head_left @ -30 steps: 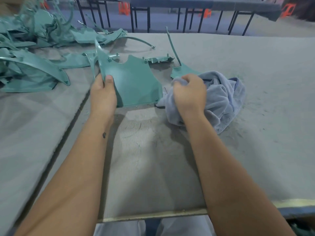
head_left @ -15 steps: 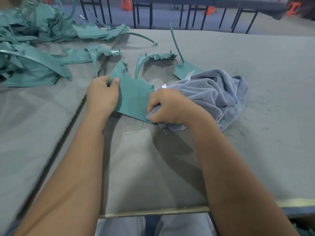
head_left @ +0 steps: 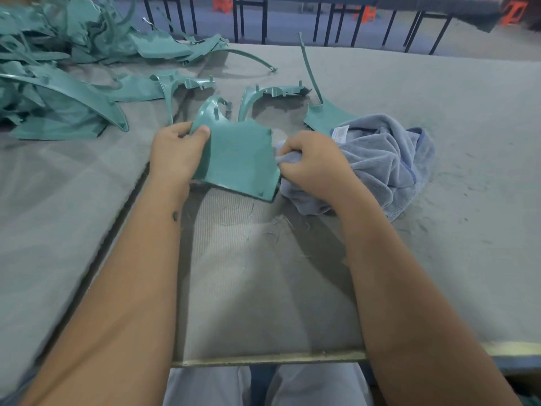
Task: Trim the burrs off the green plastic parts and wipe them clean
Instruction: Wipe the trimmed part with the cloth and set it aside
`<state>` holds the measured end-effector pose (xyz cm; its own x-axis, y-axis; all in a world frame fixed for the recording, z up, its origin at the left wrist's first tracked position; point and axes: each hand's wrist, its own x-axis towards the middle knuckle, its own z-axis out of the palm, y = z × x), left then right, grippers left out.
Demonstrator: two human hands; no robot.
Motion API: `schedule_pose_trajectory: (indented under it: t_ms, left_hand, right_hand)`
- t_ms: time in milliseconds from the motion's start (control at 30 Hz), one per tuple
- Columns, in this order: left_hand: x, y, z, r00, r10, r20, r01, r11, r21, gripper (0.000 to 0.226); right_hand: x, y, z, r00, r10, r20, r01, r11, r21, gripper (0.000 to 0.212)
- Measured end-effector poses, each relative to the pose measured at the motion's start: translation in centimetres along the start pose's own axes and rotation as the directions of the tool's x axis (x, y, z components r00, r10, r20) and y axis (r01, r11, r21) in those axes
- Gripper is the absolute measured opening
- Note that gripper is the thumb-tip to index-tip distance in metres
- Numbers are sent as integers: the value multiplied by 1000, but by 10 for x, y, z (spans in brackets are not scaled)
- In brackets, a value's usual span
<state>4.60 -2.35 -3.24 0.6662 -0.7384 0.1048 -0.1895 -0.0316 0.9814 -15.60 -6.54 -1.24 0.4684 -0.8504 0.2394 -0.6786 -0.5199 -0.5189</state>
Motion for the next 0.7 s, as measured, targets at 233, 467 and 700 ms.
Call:
schedule_pose_trajectory:
  t_ms: [233,467,700]
  left_hand:
    - [-16,18,2,935,-156,318,339,652,-678,15]
    - [-32,20,25,920,-175,352,368,697,-616,28]
    - [-27,22,17,968,-131,213,227,818,-529,37]
  right_hand:
    - [-2,-3,2,996,-90,7,88,988,125,10]
    - [-1,1,4,998,-43,-53,48,995,83,13]
    - [1,8,-4,817,278,-505,-121,939,322,7]
